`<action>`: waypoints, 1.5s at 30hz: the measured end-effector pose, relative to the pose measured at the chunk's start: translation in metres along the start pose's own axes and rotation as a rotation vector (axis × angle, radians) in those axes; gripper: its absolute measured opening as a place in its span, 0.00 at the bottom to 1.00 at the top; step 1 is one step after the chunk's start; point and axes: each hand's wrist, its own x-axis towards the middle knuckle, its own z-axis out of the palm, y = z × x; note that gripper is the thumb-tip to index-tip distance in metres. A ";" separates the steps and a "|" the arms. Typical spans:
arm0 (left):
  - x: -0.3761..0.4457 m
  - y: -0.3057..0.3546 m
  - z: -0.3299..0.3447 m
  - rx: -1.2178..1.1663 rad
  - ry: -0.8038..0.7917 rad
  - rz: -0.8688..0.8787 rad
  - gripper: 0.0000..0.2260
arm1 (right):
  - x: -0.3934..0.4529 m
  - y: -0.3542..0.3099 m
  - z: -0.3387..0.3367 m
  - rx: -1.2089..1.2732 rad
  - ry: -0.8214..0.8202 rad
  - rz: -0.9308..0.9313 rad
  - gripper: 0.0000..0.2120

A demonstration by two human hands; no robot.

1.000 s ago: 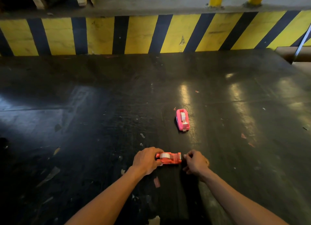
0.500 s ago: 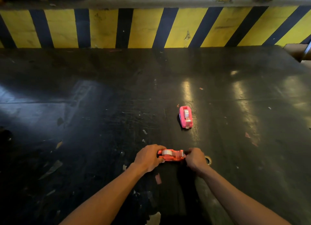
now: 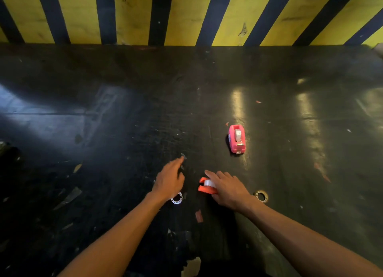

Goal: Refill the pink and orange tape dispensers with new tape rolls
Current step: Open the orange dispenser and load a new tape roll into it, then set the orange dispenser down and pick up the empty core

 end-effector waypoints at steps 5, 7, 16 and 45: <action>0.016 -0.021 0.006 0.132 0.040 -0.096 0.27 | 0.035 0.000 -0.021 0.223 0.128 0.154 0.32; 0.018 -0.023 0.011 0.154 0.028 -0.085 0.28 | 0.055 0.004 -0.033 0.301 0.212 0.209 0.33; 0.019 -0.028 0.018 0.226 -0.026 -0.074 0.32 | 0.118 0.011 -0.066 0.391 0.403 0.403 0.26; -0.020 -0.006 -0.019 0.325 -0.484 0.158 0.20 | -0.036 0.066 -0.023 -0.004 -0.225 0.427 0.23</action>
